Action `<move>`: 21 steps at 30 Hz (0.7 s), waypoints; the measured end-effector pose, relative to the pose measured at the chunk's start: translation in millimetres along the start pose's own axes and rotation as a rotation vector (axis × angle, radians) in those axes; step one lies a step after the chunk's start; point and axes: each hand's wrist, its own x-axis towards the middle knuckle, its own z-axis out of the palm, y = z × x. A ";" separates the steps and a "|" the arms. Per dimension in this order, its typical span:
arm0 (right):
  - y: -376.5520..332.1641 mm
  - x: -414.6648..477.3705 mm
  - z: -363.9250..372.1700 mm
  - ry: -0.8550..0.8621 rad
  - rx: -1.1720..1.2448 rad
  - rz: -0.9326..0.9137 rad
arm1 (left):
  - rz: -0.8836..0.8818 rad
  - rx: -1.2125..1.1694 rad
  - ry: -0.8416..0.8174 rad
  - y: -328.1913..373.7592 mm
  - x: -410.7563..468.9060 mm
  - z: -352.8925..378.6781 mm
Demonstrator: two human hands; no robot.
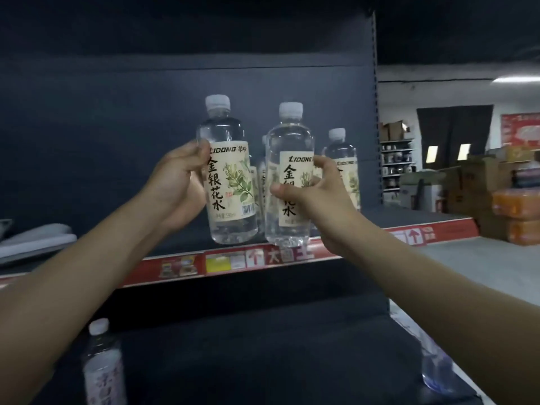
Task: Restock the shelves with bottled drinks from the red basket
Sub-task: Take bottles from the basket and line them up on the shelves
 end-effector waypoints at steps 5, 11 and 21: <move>13.9 34.5 24.7 0.056 -0.104 -0.092 | 0.023 0.075 0.084 -11.6 23.8 -51.0; 50.1 50.7 26.2 0.120 -0.294 -0.099 | 0.008 0.075 0.157 -48.6 40.7 -80.0; 54.9 34.7 26.3 0.087 -0.674 -0.038 | -0.096 0.376 0.203 -62.5 28.9 -66.5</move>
